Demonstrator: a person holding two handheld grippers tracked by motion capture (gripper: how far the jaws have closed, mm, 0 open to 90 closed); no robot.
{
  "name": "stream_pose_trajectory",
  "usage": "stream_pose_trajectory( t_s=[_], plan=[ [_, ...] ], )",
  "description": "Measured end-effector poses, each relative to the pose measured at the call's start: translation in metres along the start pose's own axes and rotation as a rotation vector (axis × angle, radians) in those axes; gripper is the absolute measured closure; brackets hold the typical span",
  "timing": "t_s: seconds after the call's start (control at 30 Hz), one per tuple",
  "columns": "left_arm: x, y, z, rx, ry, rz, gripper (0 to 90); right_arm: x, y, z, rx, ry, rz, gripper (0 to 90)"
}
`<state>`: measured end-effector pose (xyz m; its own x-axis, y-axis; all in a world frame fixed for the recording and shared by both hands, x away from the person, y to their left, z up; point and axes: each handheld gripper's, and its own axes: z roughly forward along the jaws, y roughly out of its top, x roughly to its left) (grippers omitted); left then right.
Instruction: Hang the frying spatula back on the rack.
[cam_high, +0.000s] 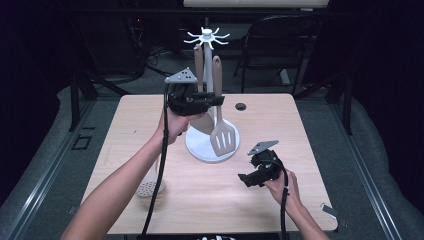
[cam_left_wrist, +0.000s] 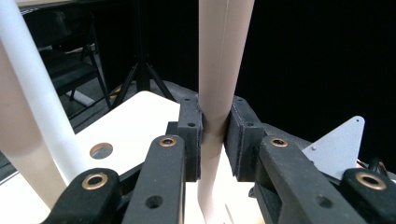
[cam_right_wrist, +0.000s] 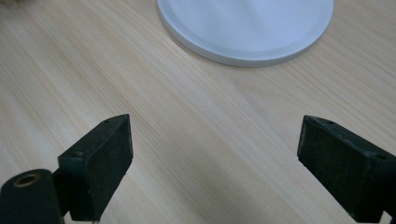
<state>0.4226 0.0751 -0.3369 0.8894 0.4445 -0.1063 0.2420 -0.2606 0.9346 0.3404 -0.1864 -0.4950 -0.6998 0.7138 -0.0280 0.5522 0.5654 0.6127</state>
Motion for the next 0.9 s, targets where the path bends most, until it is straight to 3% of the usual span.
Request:
stream_pose_trajectory(
  t_s=[0.9],
  plan=[
    [0.022, 0.01, 0.003, 0.02, 0.036, -0.038, 77.6, 0.0, 0.001, 0.001, 0.011, -0.008, -0.013, 10.1]
  ],
)
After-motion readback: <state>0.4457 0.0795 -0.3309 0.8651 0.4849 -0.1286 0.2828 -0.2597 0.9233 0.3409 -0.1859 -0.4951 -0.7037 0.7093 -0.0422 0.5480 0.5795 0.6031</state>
